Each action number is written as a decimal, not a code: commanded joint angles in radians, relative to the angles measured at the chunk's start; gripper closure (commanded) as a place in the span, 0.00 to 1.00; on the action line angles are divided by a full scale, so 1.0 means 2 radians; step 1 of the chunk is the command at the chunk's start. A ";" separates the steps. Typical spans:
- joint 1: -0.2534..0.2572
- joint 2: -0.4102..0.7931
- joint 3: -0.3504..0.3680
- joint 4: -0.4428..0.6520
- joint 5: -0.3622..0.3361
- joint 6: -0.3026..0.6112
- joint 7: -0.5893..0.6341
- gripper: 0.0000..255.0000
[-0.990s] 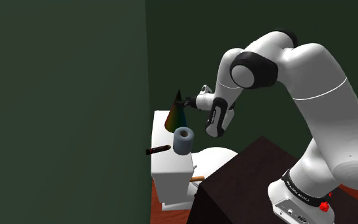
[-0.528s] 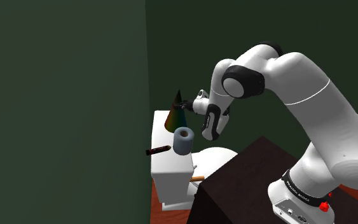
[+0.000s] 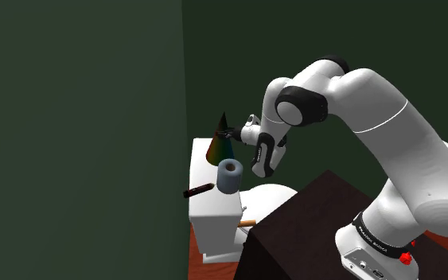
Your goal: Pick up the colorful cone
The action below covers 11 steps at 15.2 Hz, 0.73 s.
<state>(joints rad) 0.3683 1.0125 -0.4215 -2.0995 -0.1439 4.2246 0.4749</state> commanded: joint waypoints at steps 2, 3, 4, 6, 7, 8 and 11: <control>0.000 0.001 0.000 0.000 0.000 -0.001 0.000 1.00; 0.000 0.001 0.000 0.000 0.000 0.000 0.000 1.00; 0.000 0.001 0.000 0.000 0.000 0.000 0.000 1.00; 0.001 -0.007 -0.002 -0.005 -0.003 -0.003 0.000 1.00; 0.002 -0.015 -0.003 -0.010 -0.005 -0.005 0.000 1.00; 0.004 -0.022 -0.005 -0.015 -0.008 -0.008 0.001 1.00; 0.007 -0.045 -0.010 -0.029 -0.016 -0.016 0.001 1.00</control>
<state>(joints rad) 0.3801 0.9406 -0.4372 -2.1446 -0.1696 4.1947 0.4765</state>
